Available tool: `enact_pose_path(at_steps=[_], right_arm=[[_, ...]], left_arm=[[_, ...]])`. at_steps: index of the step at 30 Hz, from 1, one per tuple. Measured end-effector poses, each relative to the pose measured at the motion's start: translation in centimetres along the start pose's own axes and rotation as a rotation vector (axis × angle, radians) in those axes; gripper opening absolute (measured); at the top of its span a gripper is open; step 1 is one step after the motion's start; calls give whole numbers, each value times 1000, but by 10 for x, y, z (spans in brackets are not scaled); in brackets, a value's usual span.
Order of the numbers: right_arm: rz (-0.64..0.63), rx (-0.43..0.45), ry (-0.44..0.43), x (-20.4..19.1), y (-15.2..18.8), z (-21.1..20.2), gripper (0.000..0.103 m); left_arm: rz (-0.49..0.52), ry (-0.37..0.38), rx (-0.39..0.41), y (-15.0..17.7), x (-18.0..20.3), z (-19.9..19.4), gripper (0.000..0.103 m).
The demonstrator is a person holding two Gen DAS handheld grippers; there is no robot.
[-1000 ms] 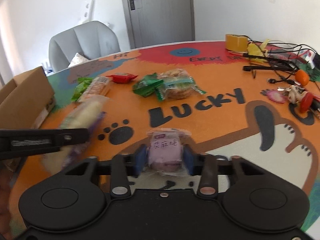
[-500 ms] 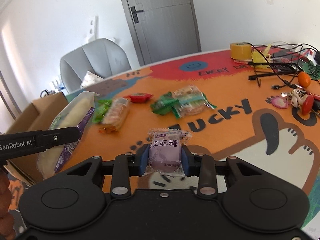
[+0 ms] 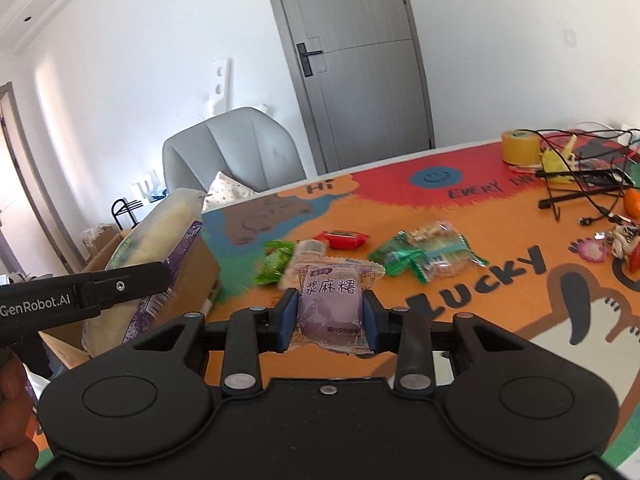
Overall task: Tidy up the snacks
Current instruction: 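Carry the cake pack to the box with left tool while right tool carries the purple pastry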
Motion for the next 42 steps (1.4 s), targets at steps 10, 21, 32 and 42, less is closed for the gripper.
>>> enact_pose_path(at_steps=[10, 21, 32, 42], right_arm=[[-56, 17, -50, -38, -12, 6, 35], [-80, 13, -111, -71, -21, 33, 35], [-112, -19, -166, -117, -23, 73, 35], [-119, -29, -208, -146, -30, 100, 35]], left_arm=[[-10, -55, 34, -16, -35, -21, 27], [-62, -124, 40, -23, -87, -16, 27], [-107, -180, 6, -28, -141, 17, 28], [-120, -193, -32, -30, -163, 44, 28]])
Point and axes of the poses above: each gripper's, at about its wrist camera, not at the fingertips, and z roughly the way its jaws point, x to its right, y to its underside, the point moved 6 cm from there along z, roughly the way its jaws point, and after that the axes turned 10 degrees about -y, right-handed, at the moved point
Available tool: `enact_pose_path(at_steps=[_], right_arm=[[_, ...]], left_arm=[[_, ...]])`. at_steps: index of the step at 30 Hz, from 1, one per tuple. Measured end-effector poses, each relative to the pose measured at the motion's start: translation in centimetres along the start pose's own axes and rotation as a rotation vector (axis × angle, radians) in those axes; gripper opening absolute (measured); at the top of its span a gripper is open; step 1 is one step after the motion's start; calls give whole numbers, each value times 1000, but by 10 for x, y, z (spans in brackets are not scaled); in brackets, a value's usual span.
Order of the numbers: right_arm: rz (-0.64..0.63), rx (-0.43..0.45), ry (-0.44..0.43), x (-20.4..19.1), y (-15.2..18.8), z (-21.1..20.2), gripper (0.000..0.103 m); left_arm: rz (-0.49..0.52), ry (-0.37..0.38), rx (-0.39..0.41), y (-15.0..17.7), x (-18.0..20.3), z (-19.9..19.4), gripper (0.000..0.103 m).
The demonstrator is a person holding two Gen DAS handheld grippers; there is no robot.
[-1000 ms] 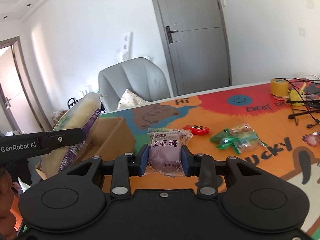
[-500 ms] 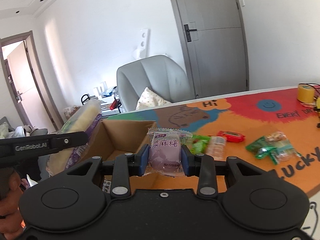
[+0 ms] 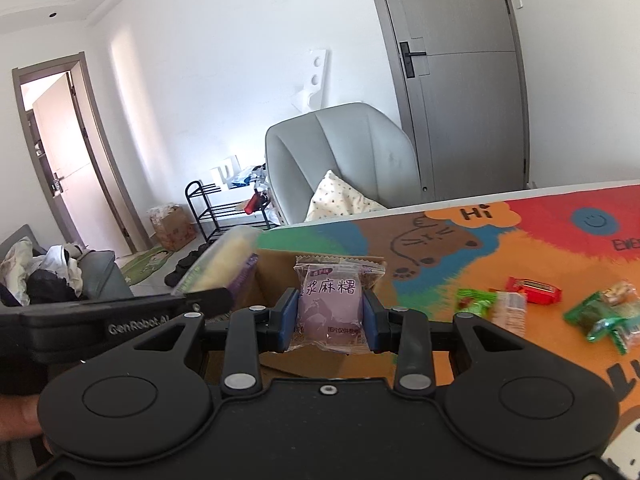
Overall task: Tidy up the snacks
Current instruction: 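Carry the cake pack to the box with left tool while right tool carries the purple pastry, then open both tools over the box, dropping both snacks, and withdraw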
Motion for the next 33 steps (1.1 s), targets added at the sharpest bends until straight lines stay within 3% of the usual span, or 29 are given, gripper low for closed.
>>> enact_pose_path(at_steps=[11, 15, 18, 28, 33], right_arm=[[25, -6, -31, -2, -1, 18, 35], [92, 23, -98, 4, -5, 13, 40], [108, 47, -99, 8, -8, 6, 55], [167, 55, -55, 29, 6, -22, 63], [184, 54, -21, 43, 16, -39, 70]], left_arm=[[-58, -19, 8, -3, -15, -5, 31], [-66, -32, -4, -2, -17, -5, 34], [-71, -35, 0, 0, -18, -9, 45], [-43, -22, 22, 9, -2, -23, 78], [-25, -11, 16, 16, 15, -26, 84]])
Point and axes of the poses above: each gripper's, at about its wrist camera, not at the fingertips, and z roughly the way its jaws point, x to its right, y to its underside, the point moved 6 cm from there along z, roughly the way its jaws point, and after that the axes turned 10 degrees about -y, right-handed, at the moved point
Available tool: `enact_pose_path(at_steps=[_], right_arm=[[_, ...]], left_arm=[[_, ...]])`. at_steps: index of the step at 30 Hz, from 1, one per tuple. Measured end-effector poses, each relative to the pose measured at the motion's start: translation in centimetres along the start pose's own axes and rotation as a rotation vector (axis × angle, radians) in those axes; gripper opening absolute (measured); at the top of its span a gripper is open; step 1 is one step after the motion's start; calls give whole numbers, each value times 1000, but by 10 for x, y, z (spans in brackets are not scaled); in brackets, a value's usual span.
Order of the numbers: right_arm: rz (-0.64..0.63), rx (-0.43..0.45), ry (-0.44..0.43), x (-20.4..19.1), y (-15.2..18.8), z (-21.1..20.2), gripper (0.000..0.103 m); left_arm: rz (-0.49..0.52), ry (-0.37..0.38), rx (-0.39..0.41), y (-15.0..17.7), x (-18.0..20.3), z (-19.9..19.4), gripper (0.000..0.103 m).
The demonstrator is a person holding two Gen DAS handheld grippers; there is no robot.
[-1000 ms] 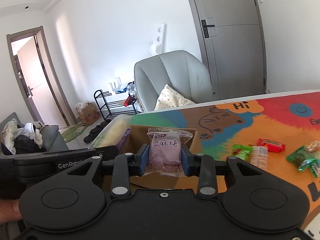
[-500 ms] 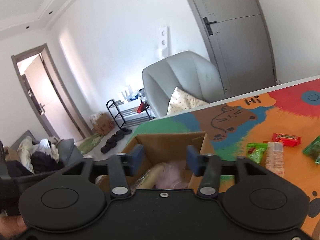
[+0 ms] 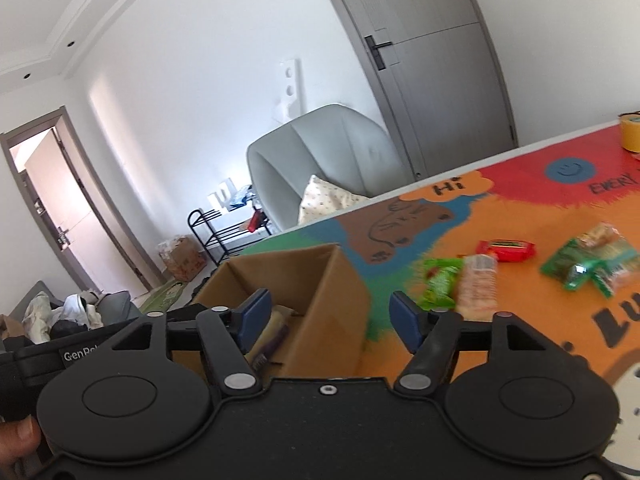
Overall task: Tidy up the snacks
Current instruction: 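Open both tools over the box, dropping both snacks, and withdraw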
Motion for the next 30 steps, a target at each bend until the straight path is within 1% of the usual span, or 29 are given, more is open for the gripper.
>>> enact_pose_path(at_steps=[3, 7, 9, 12, 17, 21, 23, 30], right_arm=[[10, 9, 20, 9, 2, -11, 73], [25, 13, 42, 22, 5, -24, 78], [32, 19, 54, 28, 6, -31, 84], [44, 26, 66, 37, 7, -41, 89], [62, 32, 86, 50, 10, -54, 96], [68, 33, 94, 57, 11, -62, 101], [73, 33, 97, 60, 13, -65, 103], [102, 33, 113, 76, 15, -79, 103]], left_arm=[[9, 6, -10, 5, 10, -1, 85], [38, 14, -5, 9, 24, -5, 89], [45, 25, -7, 11, 32, -7, 89], [53, 35, -3, 13, 42, -10, 90], [64, 62, -50, 20, 57, -10, 94], [89, 75, -64, 26, 69, -13, 95], [101, 82, -74, 29, 75, -14, 95], [120, 97, -95, 35, 93, -16, 95]])
Point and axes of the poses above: each gripper's, at about its wrist camera, not at the fingertips, and z roughly the way its jaws point, x to its right, y to its underside, the point moved 6 cm from there along z, roughly the way its jaws point, and after that the axes turned 10 degrees about -y, right-handed, at the moved point
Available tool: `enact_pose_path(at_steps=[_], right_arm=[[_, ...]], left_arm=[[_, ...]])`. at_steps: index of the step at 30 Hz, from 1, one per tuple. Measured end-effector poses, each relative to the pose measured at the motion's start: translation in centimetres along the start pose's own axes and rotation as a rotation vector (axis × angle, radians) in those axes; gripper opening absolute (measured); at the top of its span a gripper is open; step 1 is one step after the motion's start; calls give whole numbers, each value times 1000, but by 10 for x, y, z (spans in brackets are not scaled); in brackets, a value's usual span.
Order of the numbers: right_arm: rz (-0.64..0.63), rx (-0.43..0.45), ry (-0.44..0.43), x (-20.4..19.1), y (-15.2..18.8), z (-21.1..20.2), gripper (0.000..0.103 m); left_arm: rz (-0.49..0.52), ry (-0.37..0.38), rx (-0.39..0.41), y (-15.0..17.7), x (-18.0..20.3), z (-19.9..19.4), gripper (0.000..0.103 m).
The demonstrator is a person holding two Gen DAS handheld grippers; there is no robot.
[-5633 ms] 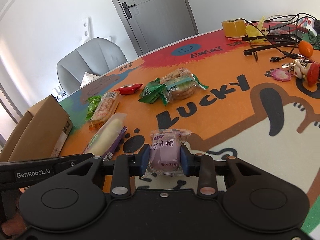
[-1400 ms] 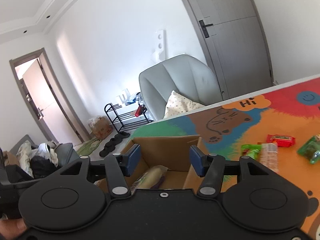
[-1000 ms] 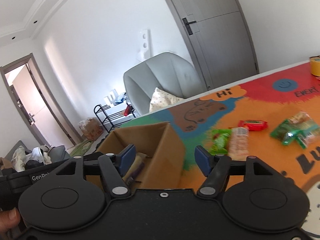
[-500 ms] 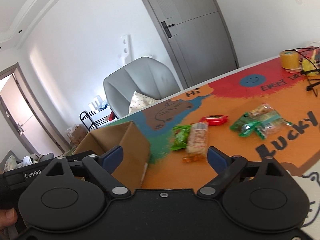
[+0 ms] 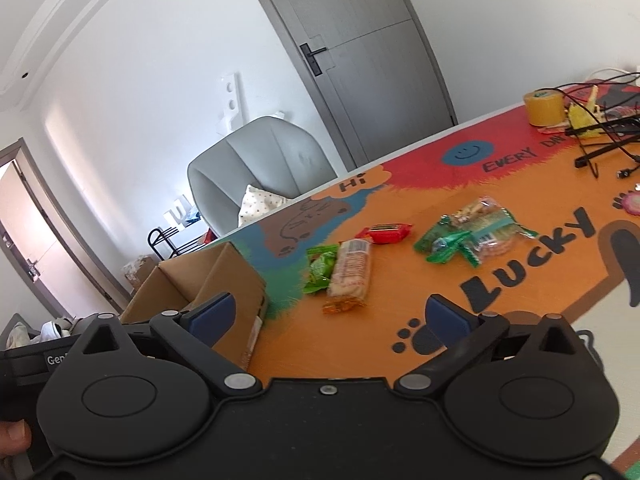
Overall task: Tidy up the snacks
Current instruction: 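Open both tools over the box, dropping both snacks, and withdraw, then grasp the biscuit pack with left tool while right tool grasps the green snack bag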
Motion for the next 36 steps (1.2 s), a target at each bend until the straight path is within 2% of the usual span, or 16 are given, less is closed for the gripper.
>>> enact_pose_path(at_steps=[20, 22, 24, 26, 29, 31, 36], right_arm=[[98, 21, 67, 72, 3, -14, 102], [103, 27, 68, 78, 2, -12, 100], [110, 23, 67, 84, 2, -9, 91], [120, 21, 63, 90, 2, -5, 85], [129, 17, 56, 97, 1, 0, 76], [134, 14, 51, 100, -1, 4, 75], [137, 3, 37, 107, -6, 16, 69]], left_arm=[[65, 63, 30, 4, 64, 20, 95], [74, 63, 34, 4, 69, 25, 93], [80, 64, 33, 5, 73, 31, 92], [85, 67, 36, 5, 77, 37, 89], [90, 69, 28, 5, 82, 46, 78], [84, 71, 16, 5, 84, 54, 70], [70, 66, -2, 2, 87, 73, 62]])
Point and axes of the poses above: each gripper's, at about its wrist camera, not at the fingertips, and z roughly the way its jaws point, x to its right, y to its underside, the point moved 6 cm from there along z, roughly the way its jaws point, and after that the axes turned 10 degrees about -y, right-handed, at the moved point
